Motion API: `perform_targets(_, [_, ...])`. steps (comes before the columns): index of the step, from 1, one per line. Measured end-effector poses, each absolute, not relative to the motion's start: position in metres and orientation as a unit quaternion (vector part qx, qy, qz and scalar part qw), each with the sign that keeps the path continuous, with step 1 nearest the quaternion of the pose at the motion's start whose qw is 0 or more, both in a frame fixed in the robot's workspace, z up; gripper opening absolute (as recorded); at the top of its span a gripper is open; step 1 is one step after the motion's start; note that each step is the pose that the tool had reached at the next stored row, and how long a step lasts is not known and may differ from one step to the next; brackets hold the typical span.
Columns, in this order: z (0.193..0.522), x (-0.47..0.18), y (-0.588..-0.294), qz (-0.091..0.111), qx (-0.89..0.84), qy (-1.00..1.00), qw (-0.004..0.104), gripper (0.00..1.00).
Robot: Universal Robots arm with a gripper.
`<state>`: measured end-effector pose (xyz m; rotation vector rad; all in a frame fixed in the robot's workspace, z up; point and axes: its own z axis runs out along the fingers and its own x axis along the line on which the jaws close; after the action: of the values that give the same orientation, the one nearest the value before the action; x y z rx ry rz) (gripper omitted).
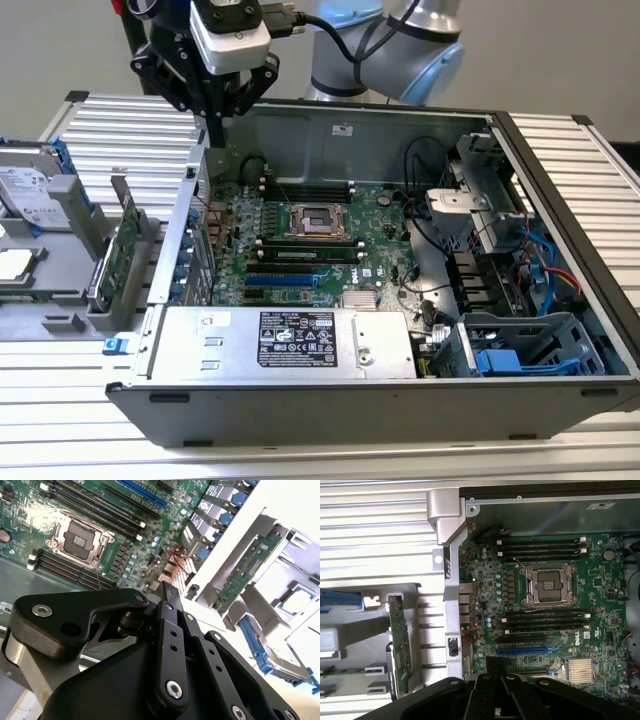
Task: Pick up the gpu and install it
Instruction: 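Reach for the gpu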
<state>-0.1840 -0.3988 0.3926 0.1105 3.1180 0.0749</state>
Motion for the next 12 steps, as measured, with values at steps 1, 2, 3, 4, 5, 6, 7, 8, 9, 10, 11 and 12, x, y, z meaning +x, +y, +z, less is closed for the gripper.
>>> perform_targets(1, [0.3926,-0.1849,-0.3988,0.024,0.035,0.999,0.01,0.0])
perform_targets(2, [0.3926,-0.1858,-0.3988,0.024,0.035,0.999,0.01,0.0])
perform_targets(3, [0.3926,-0.1866,-0.3988,0.024,0.035,0.999,0.01,0.0])
perform_targets(4, [0.3926,-0.1875,-0.3988,0.024,0.035,0.999,0.01,0.0])
perform_targets(5, [0.3926,-0.1884,-0.3988,0.024,0.035,0.999,0.01,0.0])
perform_targets(6, [0.3926,-0.1892,-0.3988,0.024,0.035,0.999,0.01,0.0])
perform_targets(7, [0.3926,-0.1901,-0.3988,0.024,0.035,0.999,0.01,0.0])
perform_targets(8, [0.3926,-0.1909,-0.3988,0.024,0.035,0.999,0.01,0.0])
perform_targets(9, [0.3926,-0.1917,-0.3988,0.024,0.035,0.999,0.01,0.0])
perform_targets(10, [0.3926,-0.1926,-0.3988,0.024,0.035,0.999,0.01,0.0])
perform_targets(11, [0.3926,-0.1935,-0.3988,0.024,0.035,0.999,0.01,0.0])
perform_targets(12, [0.3926,-0.1944,-0.3988,0.024,0.035,0.999,0.01,0.0])
